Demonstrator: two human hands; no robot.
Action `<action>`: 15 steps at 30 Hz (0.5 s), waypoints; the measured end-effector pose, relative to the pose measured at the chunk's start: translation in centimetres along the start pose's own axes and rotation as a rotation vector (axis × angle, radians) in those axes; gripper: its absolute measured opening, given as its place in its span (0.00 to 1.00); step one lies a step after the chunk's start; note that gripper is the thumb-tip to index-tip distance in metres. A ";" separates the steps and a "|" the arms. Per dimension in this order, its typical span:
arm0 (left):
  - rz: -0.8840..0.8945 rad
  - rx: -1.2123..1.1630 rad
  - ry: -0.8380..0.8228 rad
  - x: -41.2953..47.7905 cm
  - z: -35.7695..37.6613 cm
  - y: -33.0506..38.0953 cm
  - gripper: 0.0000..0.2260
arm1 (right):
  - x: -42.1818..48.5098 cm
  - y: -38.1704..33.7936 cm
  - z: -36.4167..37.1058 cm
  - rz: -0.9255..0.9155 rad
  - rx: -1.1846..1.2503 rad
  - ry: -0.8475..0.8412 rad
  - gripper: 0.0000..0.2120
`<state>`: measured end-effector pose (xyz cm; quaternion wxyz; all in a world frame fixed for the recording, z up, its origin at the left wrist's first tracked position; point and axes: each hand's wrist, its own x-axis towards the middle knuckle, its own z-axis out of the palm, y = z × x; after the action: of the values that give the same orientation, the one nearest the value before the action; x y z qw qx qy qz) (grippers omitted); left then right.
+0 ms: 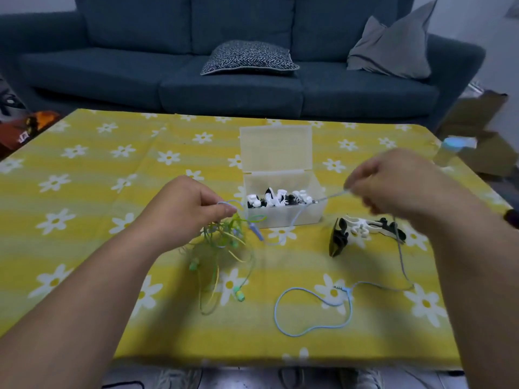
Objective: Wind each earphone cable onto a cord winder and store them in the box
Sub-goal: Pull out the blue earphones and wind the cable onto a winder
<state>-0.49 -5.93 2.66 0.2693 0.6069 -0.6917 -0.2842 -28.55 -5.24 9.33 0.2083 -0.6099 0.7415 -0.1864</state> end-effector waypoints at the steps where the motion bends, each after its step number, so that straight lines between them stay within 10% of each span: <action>1: 0.022 -0.022 -0.001 0.0 0.0 0.2 0.05 | -0.3 -0.3 0.8 -0.022 -0.199 -0.099 0.08; 3: 0.053 -0.055 -0.012 -0.1 0.2 0.6 0.04 | -0.6 -1.0 2.2 -0.138 -0.326 -0.168 0.20; 6: 0.093 -0.052 -0.020 0.1 0.7 0.8 0.05 | -1.7 -3.0 4.5 -0.331 0.148 -0.317 0.27; 15: 0.156 -0.093 0.068 0.2 1.5 1.2 0.05 | -2.2 -5.0 9.5 -0.200 0.470 -0.263 0.07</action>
<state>-2.48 -5.87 2.50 0.3420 0.5472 -0.7134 -0.2734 -18.99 -4.24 4.13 0.4187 -0.6341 0.5807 -0.2922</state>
